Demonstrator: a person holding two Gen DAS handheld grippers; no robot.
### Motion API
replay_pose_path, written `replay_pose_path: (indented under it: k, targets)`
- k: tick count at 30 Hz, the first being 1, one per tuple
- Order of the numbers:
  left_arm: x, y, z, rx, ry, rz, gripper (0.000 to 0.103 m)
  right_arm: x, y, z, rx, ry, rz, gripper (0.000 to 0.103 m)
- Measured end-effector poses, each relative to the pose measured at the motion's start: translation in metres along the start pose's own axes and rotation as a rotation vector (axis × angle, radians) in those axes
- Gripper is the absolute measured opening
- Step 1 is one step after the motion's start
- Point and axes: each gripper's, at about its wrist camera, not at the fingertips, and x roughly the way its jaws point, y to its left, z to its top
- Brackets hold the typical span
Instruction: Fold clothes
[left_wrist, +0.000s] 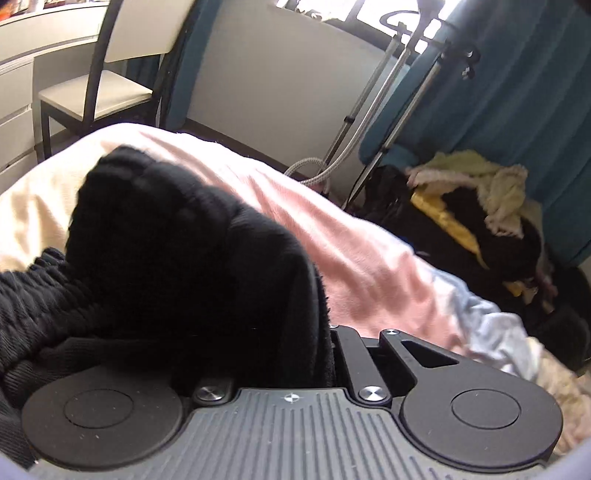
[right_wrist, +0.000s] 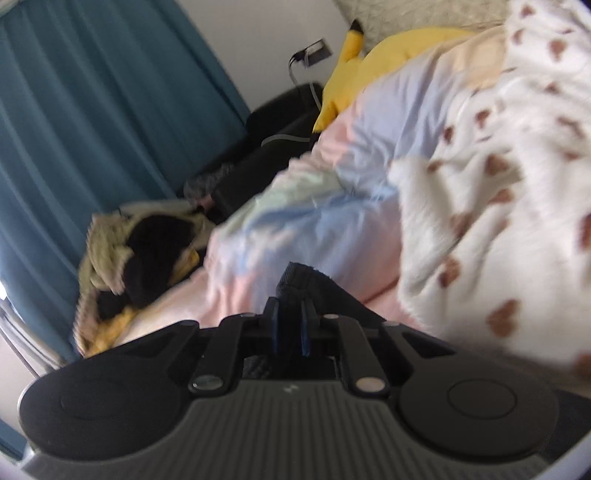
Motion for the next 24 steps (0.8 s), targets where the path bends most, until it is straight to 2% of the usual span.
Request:
replay_pose_path:
  k: [6,8,9,10,12,14,17,19,22,24]
  targets:
    - [-0.001,-0.011,-0.010,0.135,-0.038,0.005,0.014,0.009,0.003,-0.011,-0.057,0.006,0.030,0.014]
    - [-0.008,-0.013,-0.014,0.140,-0.054,-0.011,0.022,0.003,0.005,-0.005,-0.050,0.009,0.047,0.018]
    - [-0.013,-0.015,-0.016,0.150,-0.056,-0.034,0.036,-0.005,0.008,-0.002,-0.047,0.010,0.051,0.025]
    - [-0.018,-0.018,-0.017,0.162,-0.058,-0.059,0.060,-0.012,0.010,0.002,-0.049,0.010,0.051,0.038]
    - [-0.038,-0.033,-0.027,0.290,-0.093,-0.092,0.087,-0.031,0.019,0.011,-0.081,-0.004,0.066,0.049]
    - [-0.065,-0.046,-0.041,0.393,-0.172,-0.131,0.090,-0.055,0.031,0.022,-0.168,-0.032,0.088,0.049]
    - [-0.099,-0.067,-0.066,0.429,-0.188,-0.245,0.091,-0.096,0.038,0.036,-0.206,-0.090,0.138,0.056]
    - [-0.117,-0.087,-0.088,0.445,-0.205,-0.303,0.091,-0.120,0.033,0.035,-0.165,-0.114,0.153,0.060]
    - [-0.131,-0.130,-0.132,0.513,-0.169,-0.329,0.091,-0.144,0.017,0.019,-0.070,-0.121,0.160,0.064]
    - [-0.141,-0.159,-0.161,0.568,-0.145,-0.324,0.091,-0.154,-0.004,0.000,0.081,-0.112,0.156,0.071]
